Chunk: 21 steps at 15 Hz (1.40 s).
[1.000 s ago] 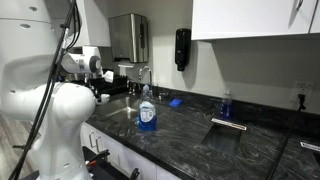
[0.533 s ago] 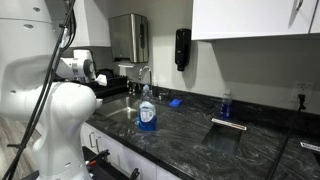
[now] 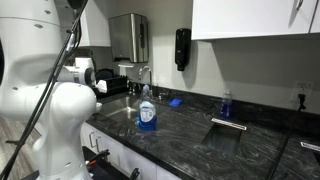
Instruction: Move the bowl to the left side of the sink
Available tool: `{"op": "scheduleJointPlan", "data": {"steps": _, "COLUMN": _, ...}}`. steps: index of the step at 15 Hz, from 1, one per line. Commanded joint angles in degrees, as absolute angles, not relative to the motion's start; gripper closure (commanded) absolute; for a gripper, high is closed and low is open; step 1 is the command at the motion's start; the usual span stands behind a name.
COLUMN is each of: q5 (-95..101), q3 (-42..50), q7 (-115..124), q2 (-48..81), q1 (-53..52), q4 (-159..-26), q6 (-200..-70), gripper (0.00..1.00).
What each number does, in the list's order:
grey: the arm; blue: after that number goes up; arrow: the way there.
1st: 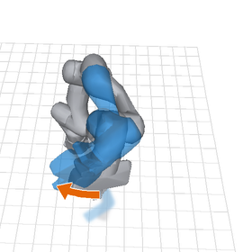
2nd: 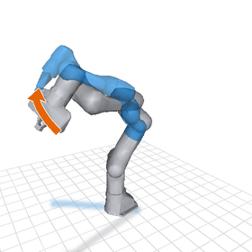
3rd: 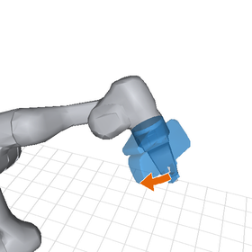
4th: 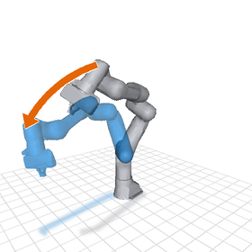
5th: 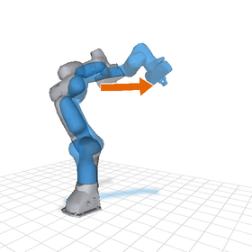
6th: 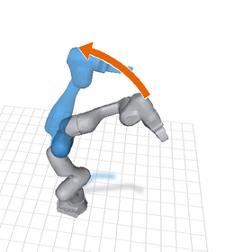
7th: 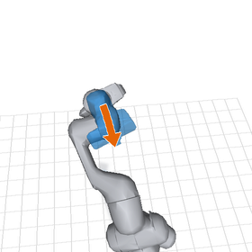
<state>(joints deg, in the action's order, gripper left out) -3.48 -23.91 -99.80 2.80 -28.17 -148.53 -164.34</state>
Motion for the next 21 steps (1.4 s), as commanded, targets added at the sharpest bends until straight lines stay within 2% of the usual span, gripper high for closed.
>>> {"op": "scheduleJointPlan", "data": {"steps": 1, "q5": -5.62, "q3": -24.75, "q7": -102.44, "q2": 5.18, "q1": -28.31, "q4": -147.46, "q6": -166.68, "gripper": 0.98}}
{"op": "scheduleJointPlan", "data": {"steps": 21, "q5": -4.37, "q3": -27.38, "q7": -102.27, "q2": 3.53, "q1": -28.35, "q4": -147.13, "q6": -165.00, "gripper": 0.98}}
